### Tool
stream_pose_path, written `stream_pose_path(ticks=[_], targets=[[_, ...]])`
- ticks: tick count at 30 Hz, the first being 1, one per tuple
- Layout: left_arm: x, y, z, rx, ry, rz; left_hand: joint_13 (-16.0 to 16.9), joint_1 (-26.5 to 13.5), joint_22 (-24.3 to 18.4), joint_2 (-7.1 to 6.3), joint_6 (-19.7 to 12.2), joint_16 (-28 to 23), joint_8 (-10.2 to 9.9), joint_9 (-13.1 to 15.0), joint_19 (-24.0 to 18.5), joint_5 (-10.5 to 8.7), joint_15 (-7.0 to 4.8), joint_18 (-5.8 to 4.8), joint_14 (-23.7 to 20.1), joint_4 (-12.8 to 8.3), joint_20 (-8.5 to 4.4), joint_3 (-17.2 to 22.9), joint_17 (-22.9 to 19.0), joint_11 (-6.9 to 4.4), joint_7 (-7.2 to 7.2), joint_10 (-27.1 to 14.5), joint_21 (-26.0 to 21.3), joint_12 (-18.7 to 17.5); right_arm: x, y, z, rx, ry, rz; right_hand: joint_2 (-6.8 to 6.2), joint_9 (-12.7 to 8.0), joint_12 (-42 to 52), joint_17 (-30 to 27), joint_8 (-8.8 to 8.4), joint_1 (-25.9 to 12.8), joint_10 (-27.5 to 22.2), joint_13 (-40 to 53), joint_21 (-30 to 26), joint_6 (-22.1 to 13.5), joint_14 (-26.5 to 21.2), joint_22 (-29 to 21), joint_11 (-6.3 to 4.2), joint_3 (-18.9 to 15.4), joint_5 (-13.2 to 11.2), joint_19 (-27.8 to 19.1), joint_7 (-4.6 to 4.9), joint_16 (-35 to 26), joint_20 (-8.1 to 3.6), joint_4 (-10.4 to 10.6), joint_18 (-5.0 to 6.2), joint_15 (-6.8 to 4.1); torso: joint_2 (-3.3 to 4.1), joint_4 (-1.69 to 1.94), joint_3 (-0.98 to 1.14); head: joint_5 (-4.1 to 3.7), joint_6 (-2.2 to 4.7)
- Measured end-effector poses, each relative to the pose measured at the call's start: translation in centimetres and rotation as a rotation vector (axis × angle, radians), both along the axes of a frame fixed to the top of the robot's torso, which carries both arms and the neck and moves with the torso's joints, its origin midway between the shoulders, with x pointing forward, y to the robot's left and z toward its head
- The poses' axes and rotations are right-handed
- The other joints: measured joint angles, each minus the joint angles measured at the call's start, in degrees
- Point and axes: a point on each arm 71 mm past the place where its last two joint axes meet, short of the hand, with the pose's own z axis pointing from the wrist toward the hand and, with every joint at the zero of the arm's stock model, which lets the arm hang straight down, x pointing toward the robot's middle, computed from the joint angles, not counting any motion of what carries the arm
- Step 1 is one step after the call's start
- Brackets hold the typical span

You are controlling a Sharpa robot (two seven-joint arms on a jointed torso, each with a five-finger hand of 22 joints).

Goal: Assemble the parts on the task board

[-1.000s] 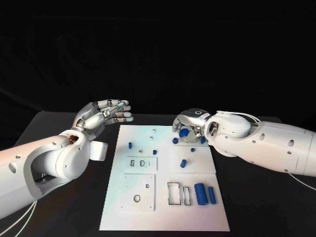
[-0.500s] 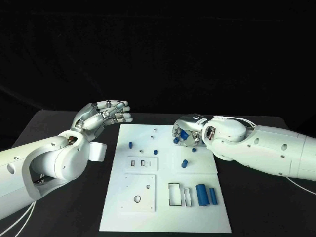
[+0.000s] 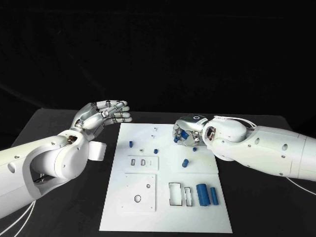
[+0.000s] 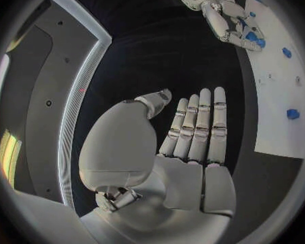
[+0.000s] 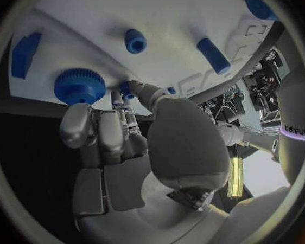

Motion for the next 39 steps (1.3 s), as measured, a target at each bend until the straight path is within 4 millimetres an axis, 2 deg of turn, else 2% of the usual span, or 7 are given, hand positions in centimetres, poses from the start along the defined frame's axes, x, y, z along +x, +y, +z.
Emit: stream_pose_path(ticks=[5, 10, 13, 25, 39], targets=[[0.1, 0.2, -0.1, 0.005, 0.007, 0.005, 0.0, 0.0, 0.0, 0.0, -0.21, -0.23, -0.23, 0.0, 0.0, 0.0, 0.0, 0.0, 0.0, 0.0, 0.0, 0.0, 0.06, 0.21, -0.23, -0.22, 0.0, -0.28, 0.0, 0.0, 0.1, 0.013, -0.008, -0.003, 1.08, 0.75, 0.52, -0.07, 1.25, 0.01, 0.64, 0.09, 0.69, 1.32, 0.0, 0.95, -0.59, 1.5, -0.1, 0.0, -0.68, 0.34, 0.0, 0.92, 0.0, 0.0, 0.19, 0.02, -0.02, -0.05, -0.07], [0.2, 0.3, -0.2, 0.01, 0.018, 0.01, 0.0, 0.0, 0.0, 0.0, -0.21, -0.23, -0.23, -0.01, 0.01, 0.0, 0.0, -0.01, 0.0, 0.0, -0.01, 0.0, 0.18, 0.21, -0.23, -0.21, 0.0, -0.49, 0.0, -0.1, 0.2, 0.026, -0.017, -0.005, 1.31, 1.66, 0.8, -0.28, 2.24, 0.25, 1.22, 0.17, 0.72, 1.88, 0.21, 1.27, -0.8, 2.57, -0.29, 0.21, -1.04, 0.4, -0.21, 1.17, 0.0, -0.22, 0.33, 0.04, -0.03, -0.05, -0.06], [0.3, 0.4, -0.3, 0.014, 0.024, 0.013, 0.0, 0.0, -0.05, 0.0, -0.2, -0.23, -0.23, -0.01, 0.01, 0.0, 0.0, 0.0, 0.0, 0.0, -0.01, 0.0, 0.22, 0.21, -0.23, -0.21, 0.0, -0.49, 0.1, -0.1, 0.3, 0.033, -0.024, -0.008, 1.53, 1.99, 1.25, -0.3, 3.53, 0.48, 2.14, 0.28, 1.1, 2.53, 0.34, 1.65, -1.13, 3.31, -0.46, 0.21, -1.3, 0.67, -0.21, 0.94, 0.0, -0.5, 0.47, 0.05, -0.05, -0.05, -0.02], [0.4, 0.4, -0.4, 0.021, 0.041, 0.016, 0.0, 0.0, -0.05, 0.0, -0.61, -0.23, -0.46, -0.01, 0.02, 0.0, 0.0, 0.0, 0.0, 0.0, -0.02, 0.0, 0.33, 0.42, -0.25, -0.42, 0.0, -0.68, -0.1, 0.4, 1.0, 0.078, -0.073, -0.011, 1.81, 1.99, 1.35, -0.57, 3.53, 0.78, 3.04, 0.4, 1.34, 2.65, 0.2, 2.26, -1.42, 4.43, -0.39, 0.2, -1.53, 0.88, -0.64, 0.3, 0.01, -0.63, 0.77, 0.13, -0.09, -0.03, 0.27], [0.4, 0.2, -0.5, 0.022, 0.046, 0.012, 0.0, 0.0, -0.09, 0.0, -0.61, -0.23, -0.46, -0.02, 0.02, 0.0, 0.0, -0.01, 0.0, 0.0, -0.02, 0.0, 0.43, 0.42, -0.24, -0.42, 0.0, -0.94, 1.2, 3.7, 2.6, 0.174, -0.189, -0.047, 1.81, 1.99, 1.23, -0.95, 3.54, 0.78, 3.04, 0.38, 1.33, 2.33, 0.2, 2.25, -1.42, 4.76, -0.39, 0.19, -1.8, 0.86, -0.63, 0.63, 0.01, -0.63, 1.01, 0.26, -0.15, -0.09, 0.41]])
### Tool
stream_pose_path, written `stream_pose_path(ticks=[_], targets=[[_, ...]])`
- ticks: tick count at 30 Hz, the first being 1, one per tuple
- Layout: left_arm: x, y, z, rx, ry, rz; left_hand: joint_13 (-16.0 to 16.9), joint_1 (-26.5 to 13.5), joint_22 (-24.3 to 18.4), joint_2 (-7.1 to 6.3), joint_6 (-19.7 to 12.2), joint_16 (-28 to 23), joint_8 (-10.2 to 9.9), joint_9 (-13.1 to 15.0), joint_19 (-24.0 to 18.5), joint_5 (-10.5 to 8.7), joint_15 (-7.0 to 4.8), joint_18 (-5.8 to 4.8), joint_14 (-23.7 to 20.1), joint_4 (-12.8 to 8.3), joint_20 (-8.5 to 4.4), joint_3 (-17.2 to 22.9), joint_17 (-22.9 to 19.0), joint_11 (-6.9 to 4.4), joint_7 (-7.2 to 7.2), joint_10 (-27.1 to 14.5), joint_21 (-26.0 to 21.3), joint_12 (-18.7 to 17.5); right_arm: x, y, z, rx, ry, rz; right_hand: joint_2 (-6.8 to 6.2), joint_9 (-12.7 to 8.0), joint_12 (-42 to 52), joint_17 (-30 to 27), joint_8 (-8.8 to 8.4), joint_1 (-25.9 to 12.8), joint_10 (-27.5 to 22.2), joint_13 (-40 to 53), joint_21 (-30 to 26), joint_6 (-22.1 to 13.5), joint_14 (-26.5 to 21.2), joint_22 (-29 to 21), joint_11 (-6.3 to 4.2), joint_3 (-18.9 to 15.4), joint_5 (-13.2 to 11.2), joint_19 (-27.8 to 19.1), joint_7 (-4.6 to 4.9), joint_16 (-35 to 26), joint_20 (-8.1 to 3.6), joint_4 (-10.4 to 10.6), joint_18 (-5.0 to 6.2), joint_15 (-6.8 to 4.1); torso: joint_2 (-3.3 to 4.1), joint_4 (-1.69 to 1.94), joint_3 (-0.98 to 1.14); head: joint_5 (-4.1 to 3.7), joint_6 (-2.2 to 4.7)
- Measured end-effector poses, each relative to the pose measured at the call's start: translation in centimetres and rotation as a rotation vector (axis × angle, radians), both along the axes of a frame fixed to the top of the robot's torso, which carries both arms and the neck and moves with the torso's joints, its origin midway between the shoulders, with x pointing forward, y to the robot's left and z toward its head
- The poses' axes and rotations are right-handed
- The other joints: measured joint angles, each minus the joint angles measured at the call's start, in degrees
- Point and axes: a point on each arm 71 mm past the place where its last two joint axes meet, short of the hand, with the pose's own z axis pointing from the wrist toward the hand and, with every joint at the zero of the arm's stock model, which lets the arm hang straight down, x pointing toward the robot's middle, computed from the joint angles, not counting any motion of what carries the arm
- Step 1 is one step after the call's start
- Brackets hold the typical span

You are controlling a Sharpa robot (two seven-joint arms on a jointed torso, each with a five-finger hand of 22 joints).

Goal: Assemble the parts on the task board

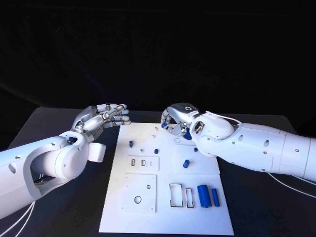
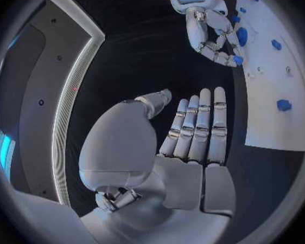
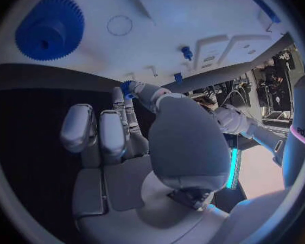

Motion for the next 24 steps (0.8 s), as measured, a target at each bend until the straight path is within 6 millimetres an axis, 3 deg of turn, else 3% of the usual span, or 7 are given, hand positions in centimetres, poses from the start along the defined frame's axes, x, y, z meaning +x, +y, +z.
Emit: stream_pose_path(ticks=[12, 24], targets=[[0.1, -0.3, 0.3, -0.002, -0.006, -0.006, 0.0, 0.0, 0.0, 0.0, -0.21, -0.22, -0.33, 0.0, 0.0, 0.0, 0.0, 0.0, 0.0, 0.0, 0.0, 0.0, 0.05, 0.21, -0.21, -0.21, 0.0, 0.0, 0.9, 1.4, -0.3, 0.029, 0.008, -0.031, 0.0, 0.0, -0.01, -0.06, 0.65, 0.0, 0.0, -0.05, 0.0, -0.49, 0.0, -0.01, 0.01, 0.07, -0.05, -0.08, 0.12, -0.02, -0.07, 0.08, 0.0, 0.0, 0.26, -0.12, 0.05, 0.45, 0.13], [0.2, -0.3, 0.6, -0.001, -0.011, -0.006, 0.0, 0.0, -0.04, 0.0, -0.41, -0.22, -0.33, -0.01, 0.0, 0.0, 0.0, 0.0, 0.0, 0.0, 0.0, 0.0, 0.12, 0.41, 0.0, -0.41, 0.0, -0.24, 0.9, 2.0, -0.9, 0.042, 0.032, -0.035, -0.01, 0.01, -0.08, -0.06, 1.15, 0.0, -0.01, -0.15, 0.0, -0.84, 0.0, -0.15, 0.01, 0.23, -0.27, -0.21, 0.23, -0.02, -0.2, 0.26, 0.0, 0.0, 0.62, 0.26, 0.03, 0.67, -0.08]])
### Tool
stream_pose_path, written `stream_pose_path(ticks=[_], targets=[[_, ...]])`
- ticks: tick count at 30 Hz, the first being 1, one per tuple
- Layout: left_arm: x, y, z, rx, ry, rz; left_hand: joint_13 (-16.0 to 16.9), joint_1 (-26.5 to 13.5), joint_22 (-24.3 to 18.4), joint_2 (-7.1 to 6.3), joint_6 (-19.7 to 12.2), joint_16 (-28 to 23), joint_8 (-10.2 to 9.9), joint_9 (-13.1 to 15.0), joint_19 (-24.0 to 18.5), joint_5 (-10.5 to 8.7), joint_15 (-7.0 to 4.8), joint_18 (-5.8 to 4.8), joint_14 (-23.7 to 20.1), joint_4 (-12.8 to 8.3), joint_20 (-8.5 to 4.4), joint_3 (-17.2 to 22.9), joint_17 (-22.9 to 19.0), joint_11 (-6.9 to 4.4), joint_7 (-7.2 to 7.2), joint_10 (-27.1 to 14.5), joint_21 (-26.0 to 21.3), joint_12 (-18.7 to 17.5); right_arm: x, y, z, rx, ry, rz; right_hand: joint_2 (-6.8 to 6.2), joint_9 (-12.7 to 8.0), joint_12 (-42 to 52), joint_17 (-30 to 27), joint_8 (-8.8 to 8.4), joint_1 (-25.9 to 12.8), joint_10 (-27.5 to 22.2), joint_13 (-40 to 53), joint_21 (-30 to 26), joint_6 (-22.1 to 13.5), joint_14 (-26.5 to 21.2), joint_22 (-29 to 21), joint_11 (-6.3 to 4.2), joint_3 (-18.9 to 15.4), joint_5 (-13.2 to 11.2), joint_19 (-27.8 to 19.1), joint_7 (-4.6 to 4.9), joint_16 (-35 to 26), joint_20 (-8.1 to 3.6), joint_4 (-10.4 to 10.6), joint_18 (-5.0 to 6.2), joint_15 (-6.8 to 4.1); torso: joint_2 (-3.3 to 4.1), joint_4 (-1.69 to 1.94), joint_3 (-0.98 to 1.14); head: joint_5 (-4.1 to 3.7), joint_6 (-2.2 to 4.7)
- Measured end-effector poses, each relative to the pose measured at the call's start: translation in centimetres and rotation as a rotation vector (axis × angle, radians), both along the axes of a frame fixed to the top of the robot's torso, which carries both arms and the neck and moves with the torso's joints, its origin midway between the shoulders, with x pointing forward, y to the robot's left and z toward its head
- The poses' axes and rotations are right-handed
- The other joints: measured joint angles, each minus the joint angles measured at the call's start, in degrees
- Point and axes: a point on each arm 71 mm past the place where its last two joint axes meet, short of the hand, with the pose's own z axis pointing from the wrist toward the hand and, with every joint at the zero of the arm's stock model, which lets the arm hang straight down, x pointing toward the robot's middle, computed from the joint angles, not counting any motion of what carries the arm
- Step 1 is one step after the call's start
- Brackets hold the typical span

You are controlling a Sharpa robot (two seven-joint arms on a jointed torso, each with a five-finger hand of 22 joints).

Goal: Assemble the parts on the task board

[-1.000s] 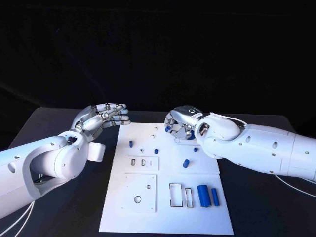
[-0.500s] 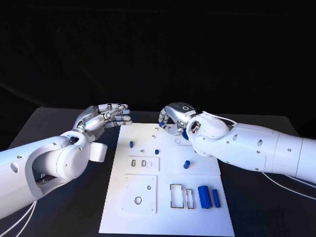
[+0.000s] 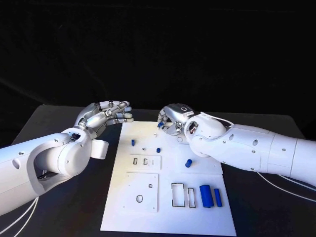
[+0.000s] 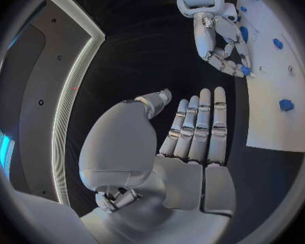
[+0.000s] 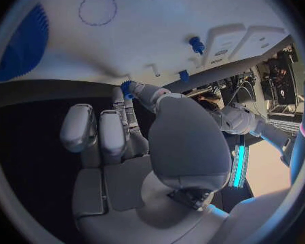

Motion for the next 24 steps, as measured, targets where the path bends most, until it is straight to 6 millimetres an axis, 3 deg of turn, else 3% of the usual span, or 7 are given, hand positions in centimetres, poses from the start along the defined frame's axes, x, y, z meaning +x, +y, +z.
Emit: stream_pose_path(ticks=[24], targets=[[0.16, 0.09, 0.37, 0.001, -0.006, 0.003, 0.0, 0.0, 0.01, 0.0, -0.2, 0.0, 0.0, -0.01, 0.0, 0.0, 0.0, 0.0, 0.0, 0.0, 0.0, 0.0, 0.11, 0.0, -0.2, 0.0, 0.0, 0.01, -0.12, 0.49, -0.08, 0.006, 0.014, 0.008, -0.04, 0.01, -0.03, -0.25, 0.84, 0.0, -0.3, 0.02, 0.0, -0.76, 0.0, -0.2, 0.31, 0.07, 0.15, 0.0, 0.2, 0.0, 0.01, 0.09, 0.0, 0.0, 0.3, 0.07, -0.08, 0.21, 0.09]])
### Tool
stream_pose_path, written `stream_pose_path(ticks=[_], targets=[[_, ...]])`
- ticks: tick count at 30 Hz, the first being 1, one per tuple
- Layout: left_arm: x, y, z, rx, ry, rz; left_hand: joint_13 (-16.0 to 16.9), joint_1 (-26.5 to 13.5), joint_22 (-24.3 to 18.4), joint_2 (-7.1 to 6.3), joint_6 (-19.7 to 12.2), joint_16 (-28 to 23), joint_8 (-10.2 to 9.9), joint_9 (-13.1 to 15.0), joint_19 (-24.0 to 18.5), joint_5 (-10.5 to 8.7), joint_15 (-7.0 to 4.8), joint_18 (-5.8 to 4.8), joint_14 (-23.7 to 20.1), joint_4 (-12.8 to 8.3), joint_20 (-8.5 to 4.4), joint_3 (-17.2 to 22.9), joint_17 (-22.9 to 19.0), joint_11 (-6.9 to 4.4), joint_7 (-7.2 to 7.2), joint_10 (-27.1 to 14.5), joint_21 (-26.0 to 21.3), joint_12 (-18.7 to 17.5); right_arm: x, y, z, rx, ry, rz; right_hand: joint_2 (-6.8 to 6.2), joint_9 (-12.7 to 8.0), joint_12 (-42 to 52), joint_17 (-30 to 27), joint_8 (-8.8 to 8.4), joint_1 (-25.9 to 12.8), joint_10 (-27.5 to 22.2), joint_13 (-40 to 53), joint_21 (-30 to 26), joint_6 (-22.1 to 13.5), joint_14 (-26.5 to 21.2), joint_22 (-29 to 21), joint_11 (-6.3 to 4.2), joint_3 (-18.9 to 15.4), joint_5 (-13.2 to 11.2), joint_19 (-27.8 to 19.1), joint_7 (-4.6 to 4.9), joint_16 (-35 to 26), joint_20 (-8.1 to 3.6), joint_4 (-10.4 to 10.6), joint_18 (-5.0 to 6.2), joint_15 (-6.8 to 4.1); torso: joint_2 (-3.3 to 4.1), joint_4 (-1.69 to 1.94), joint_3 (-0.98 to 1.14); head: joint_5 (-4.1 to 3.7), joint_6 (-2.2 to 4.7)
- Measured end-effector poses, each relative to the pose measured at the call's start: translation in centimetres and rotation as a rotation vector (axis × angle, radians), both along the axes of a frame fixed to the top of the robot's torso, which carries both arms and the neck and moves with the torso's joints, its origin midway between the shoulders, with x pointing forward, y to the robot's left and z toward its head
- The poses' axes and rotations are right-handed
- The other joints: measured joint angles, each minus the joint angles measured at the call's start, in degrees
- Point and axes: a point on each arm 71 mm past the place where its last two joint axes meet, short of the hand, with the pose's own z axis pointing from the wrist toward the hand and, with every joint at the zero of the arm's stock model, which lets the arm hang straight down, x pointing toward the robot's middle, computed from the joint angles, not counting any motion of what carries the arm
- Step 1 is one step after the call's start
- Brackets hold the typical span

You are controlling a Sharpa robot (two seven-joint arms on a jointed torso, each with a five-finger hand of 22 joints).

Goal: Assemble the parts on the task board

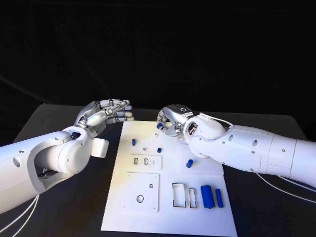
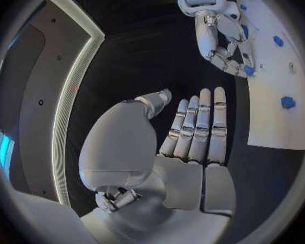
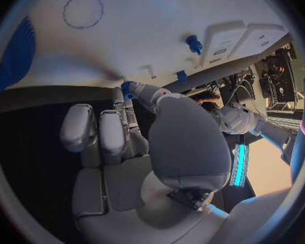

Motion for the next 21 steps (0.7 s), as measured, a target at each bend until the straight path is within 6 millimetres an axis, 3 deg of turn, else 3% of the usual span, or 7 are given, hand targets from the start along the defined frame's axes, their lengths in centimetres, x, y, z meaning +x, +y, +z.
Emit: stream_pose_path(ticks=[8, 9, 10, 11, 13, 17, 21], targets=[[0.0, -0.01, 0.06, 0.0, -0.001, 0.0, 0.0, 0.0, -0.05, 0.0, 0.0, 0.0, 0.0, 0.0, 0.0, 0.0, 0.0, 0.0, 0.0, 0.0, 0.0, 0.0, -0.01, 0.0, 0.0, 0.0, 0.0, -0.24, 0.1, 0.03, -0.01, -0.004, 0.007, -0.002, -0.6, 0.02, -0.78, -0.69, 1.64, -0.48, -1.49, -0.28, -0.71, -1.65, 0.0, -0.63, 0.61, 0.5, 0.0, -0.88, 0.44, 0.0, 0.42, 0.43, 0.0, 0.0, 0.16, 0.07, -0.02, -0.01, 0.05], [0.01, -0.01, 0.07, 0.0, -0.001, 0.0, 0.0, 0.0, -0.04, 0.0, 0.0, 0.0, 0.0, 0.0, 0.0, 0.0, 0.0, 0.0, 0.0, 0.0, 0.0, 0.0, -0.01, 0.0, 0.0, 0.0, 0.0, -0.24, 0.1, 0.04, -0.02, -0.004, 0.008, -0.001, -0.84, 0.71, -1.01, -0.95, 1.67, -0.72, -2.08, -0.36, -0.91, -2.21, 0.0, -0.9, 0.81, 0.73, 0.01, -0.97, 0.71, 0.0, 0.51, 0.38, 0.0, 0.0, 0.17, 0.07, -0.02, 0.0, 0.06], [0.01, 0.0, 0.08, 0.0, -0.001, 0.0, 0.0, 0.0, -0.05, 0.0, 0.0, 0.0, 0.0, 0.0, 0.0, 0.0, 0.0, 0.0, 0.0, 0.0, 0.0, 0.0, -0.01, 0.0, 0.0, 0.0, 0.0, -0.24, 0.11, 0.04, -0.04, -0.005, 0.009, -0.002, -1.06, 4.43, -1.29, -1.12, 1.56, -0.95, -2.6, -0.62, -1.11, -2.97, 0.16, -1.08, 0.92, 0.79, 0.02, -1.18, 0.9, 0.0, 0.72, 0.44, -0.01, 0.16, 0.17, 0.07, -0.02, 0.02, 0.07], [0.01, 0.0, 0.09, 0.0, -0.001, 0.0, 0.0, 0.0, -0.05, 0.0, 0.0, 0.0, 0.0, 0.0, 0.0, 0.0, 0.0, 0.0, 0.0, 0.0, 0.0, 0.0, 0.0, 0.0, 0.0, 0.0, 0.0, -0.24, 0.11, 0.06, -0.06, -0.005, 0.011, -0.001, -1.21, 5.96, -1.31, -1.28, 1.05, -1.1, -2.97, -0.73, -1.11, -3.57, 0.1, -1.22, 1.16, 0.81, 0.14, -1.35, 1.11, -0.01, 0.89, 0.45, -0.01, 0.37, 0.18, 0.07, -0.01, 0.04, 0.07], [0.02, 0.0, 0.1, 0.0, -0.001, 0.0, 0.0, 0.0, -0.05, 0.0, 0.0, 0.0, 0.0, 0.0, 0.0, 0.0, 0.0, 0.0, 0.0, 0.0, 0.0, 0.0, 0.06, 0.0, 0.0, 0.0, 0.0, -0.24, 0.1, 0.06, -0.13, -0.007, 0.014, -0.001, -1.96, 6.76, -1.66, -1.55, 0.02, -1.52, -3.87, -0.83, -1.62, -4.8, -0.19, -1.73, 1.52, 0.98, 0.36, -1.7, 1.51, -0.23, 1.23, 0.56, -0.01, 0.66, 0.21, 0.07, 0.0, 0.16, 0.04], [0.02, 0.01, 0.13, 0.0, -0.002, 0.0, 0.0, 0.0, -0.04, 0.0, 0.0, 0.0, 0.0, 0.0, 0.0, 0.0, 0.0, 0.0, 0.0, 0.0, 0.0, 0.0, 0.06, 0.0, 0.0, 0.0, 0.0, -0.24, 0.07, -0.07, -0.21, -0.01, 0.019, -0.002, -3.39, 6.28, -1.96, -2.36, -2.15, -1.94, -6.52, -1.32, -2.98, -7.52, -0.3, -3.27, 2.1, 0.31, 0.2, -3.11, 1.98, -0.58, 1.66, 0.66, 0.0, 1.16, 0.25, 0.07, 0.03, 0.32, -0.03], [0.03, 0.03, 0.14, 0.0, -0.002, 0.0, 0.0, 0.0, -0.04, 0.0, 0.0, 0.0, 0.0, 0.0, 0.0, 0.0, 0.0, 0.0, 0.0, 0.0, 0.0, 0.0, 0.06, 0.0, 0.0, 0.0, 0.0, -0.24, -0.17, -0.44, -0.18, -0.008, 0.021, -0.001, -4.27, 6.11, -1.96, -3.45, -3.16, -1.61, -8.76, -1.69, -4.27, -8.21, -0.82, -4.72, 2.53, -1.45, 0.2, -4.13, 2.48, -1.1, 2.08, 0.39, 0.0, 1.67, 0.25, -0.02, 0.07, 0.41, -0.12]])
